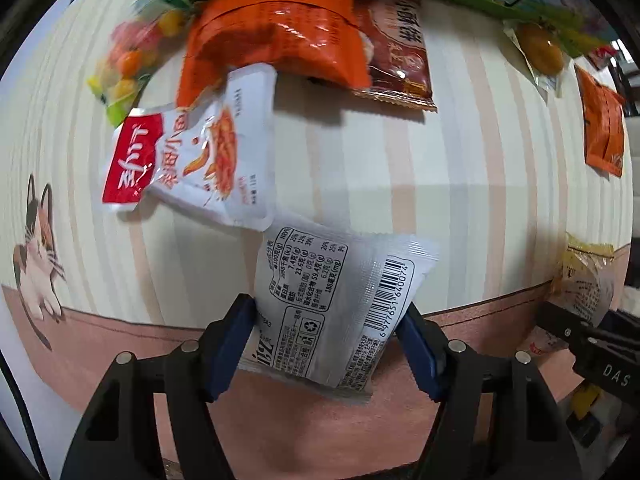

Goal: Organize snacks
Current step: 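Carry both held packets over the box and lower them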

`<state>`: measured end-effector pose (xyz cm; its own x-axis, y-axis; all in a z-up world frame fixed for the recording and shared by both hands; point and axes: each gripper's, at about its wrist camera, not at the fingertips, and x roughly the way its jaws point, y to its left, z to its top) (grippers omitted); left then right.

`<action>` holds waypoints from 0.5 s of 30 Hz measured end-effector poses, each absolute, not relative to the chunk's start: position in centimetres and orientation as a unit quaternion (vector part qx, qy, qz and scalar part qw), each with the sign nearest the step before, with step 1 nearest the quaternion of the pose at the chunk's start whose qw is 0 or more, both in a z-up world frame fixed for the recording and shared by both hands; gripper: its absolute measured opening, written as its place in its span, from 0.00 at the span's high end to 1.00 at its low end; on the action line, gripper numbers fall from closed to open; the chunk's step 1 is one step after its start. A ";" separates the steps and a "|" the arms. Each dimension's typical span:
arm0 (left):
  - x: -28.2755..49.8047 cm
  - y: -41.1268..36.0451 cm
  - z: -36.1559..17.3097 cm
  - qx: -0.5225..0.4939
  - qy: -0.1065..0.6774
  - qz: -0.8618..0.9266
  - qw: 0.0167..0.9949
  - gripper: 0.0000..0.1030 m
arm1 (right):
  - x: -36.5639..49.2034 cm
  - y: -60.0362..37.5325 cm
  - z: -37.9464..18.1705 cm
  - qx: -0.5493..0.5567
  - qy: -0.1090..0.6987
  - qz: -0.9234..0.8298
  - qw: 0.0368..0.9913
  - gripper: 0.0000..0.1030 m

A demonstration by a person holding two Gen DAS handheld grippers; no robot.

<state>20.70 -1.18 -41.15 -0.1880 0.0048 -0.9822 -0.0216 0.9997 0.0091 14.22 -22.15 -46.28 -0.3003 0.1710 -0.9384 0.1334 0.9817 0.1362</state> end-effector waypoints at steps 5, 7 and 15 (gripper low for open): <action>19.9 -0.4 -40.5 -0.023 0.763 0.020 0.645 0.34 | 14.0 -23.5 -44.7 0.116 0.798 0.025 0.591 0.54; 19.8 -0.5 -39.6 -0.025 0.760 0.020 0.649 0.34 | 13.9 -23.7 -44.1 0.119 0.795 0.028 0.594 0.55; 19.8 -0.4 -33.6 -0.054 0.734 0.005 0.677 0.34 | 14.2 -24.0 -39.1 0.150 0.774 0.075 0.610 0.55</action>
<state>19.80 -0.42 -33.61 -0.0784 -0.0724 -0.9943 -0.0855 0.9942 -0.0656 14.24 -24.04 -39.13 -0.2107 0.3233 -0.9226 0.1412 0.9439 0.2985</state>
